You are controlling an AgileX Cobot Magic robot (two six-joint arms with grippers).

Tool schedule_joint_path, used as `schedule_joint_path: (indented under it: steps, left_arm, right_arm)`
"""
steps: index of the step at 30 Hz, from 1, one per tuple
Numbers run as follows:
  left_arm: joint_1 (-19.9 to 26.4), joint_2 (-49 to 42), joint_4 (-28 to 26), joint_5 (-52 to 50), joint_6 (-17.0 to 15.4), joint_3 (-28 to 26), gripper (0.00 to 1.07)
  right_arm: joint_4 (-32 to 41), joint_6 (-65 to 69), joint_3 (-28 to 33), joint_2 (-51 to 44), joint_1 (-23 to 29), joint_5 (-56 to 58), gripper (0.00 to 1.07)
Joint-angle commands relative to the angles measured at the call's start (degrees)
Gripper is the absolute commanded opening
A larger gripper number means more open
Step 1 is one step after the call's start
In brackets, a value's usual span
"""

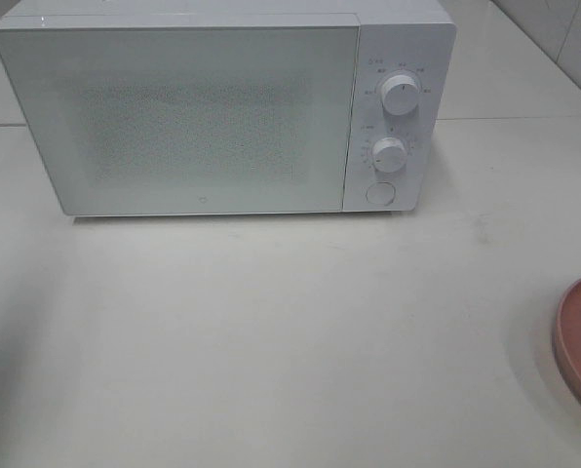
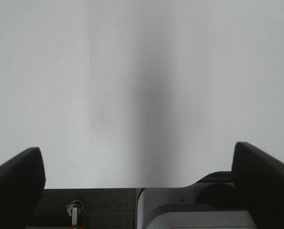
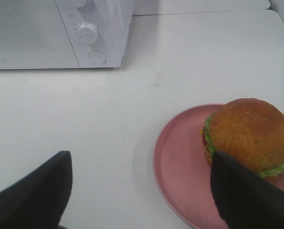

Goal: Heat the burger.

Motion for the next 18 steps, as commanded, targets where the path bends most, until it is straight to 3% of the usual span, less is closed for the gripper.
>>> schedule_joint_path:
  steps: [1, 6, 8, 11, 13, 18]
  left_arm:
    - [0.3, -3.7, 0.3, -0.2, -0.5, 2.8, 0.99]
    - [0.3, -9.3, 1.0, -0.8, -0.5, 7.9, 0.99]
    - [0.3, -15.2, 1.4, -3.0, -0.5, 13.1, 0.99]
    - [0.3, -16.7, 1.4, -3.2, -0.5, 14.4, 0.99]
    - [0.3, -22.0, 1.4, -4.8, -0.6, 19.3, 0.99]
    - [0.3, -27.2, 1.9, -4.9, -2.2, 21.5, 0.99]
  right_arm:
    - [-0.1, 0.5, 0.1, -1.4, -0.3, -0.4, 0.76]
    - [-0.1, 0.5, 0.1, -1.4, -0.3, -0.4, 0.76]
    - [-0.1, 0.5, 0.1, -1.4, -0.3, -0.4, 0.76]
    - [-0.1, 0.5, 0.1, -1.4, -0.3, -0.4, 0.76]
    - [-0.1, 0.5, 0.1, -1.4, -0.3, -0.4, 0.76]
    - [-0.1, 0.5, 0.1, -1.4, -0.3, -0.4, 0.76]
